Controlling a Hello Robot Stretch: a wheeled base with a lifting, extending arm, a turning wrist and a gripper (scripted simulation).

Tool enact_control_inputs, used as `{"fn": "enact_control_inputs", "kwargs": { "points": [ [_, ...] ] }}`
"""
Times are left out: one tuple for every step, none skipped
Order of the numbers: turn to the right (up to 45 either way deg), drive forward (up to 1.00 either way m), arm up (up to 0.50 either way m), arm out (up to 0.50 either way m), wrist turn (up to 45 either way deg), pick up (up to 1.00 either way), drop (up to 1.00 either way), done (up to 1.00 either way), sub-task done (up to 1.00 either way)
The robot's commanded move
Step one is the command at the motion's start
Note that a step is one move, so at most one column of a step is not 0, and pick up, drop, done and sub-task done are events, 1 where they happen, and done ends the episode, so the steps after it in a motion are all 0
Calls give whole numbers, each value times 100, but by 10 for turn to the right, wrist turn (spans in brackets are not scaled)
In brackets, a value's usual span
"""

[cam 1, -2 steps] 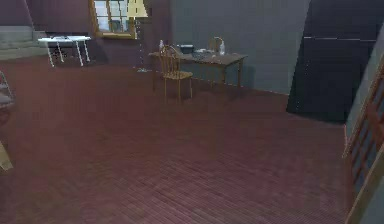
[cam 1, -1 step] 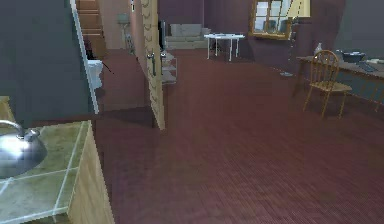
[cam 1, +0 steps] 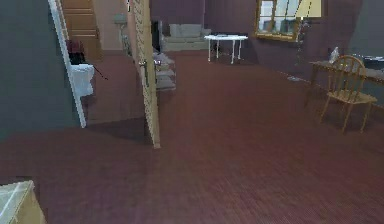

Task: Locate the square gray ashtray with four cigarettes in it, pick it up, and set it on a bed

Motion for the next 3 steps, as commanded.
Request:
{"fn": "enact_control_inputs", "kwargs": {
  "points": [
    [-180, 0, 0, 0, 0, 0, 0, 0, 0],
    [0, 90, 0, 0, 0, 0, 0, 0, 0],
    [-90, 0, 0, 0, 0, 0, 0, 0, 0]
  ]
}}
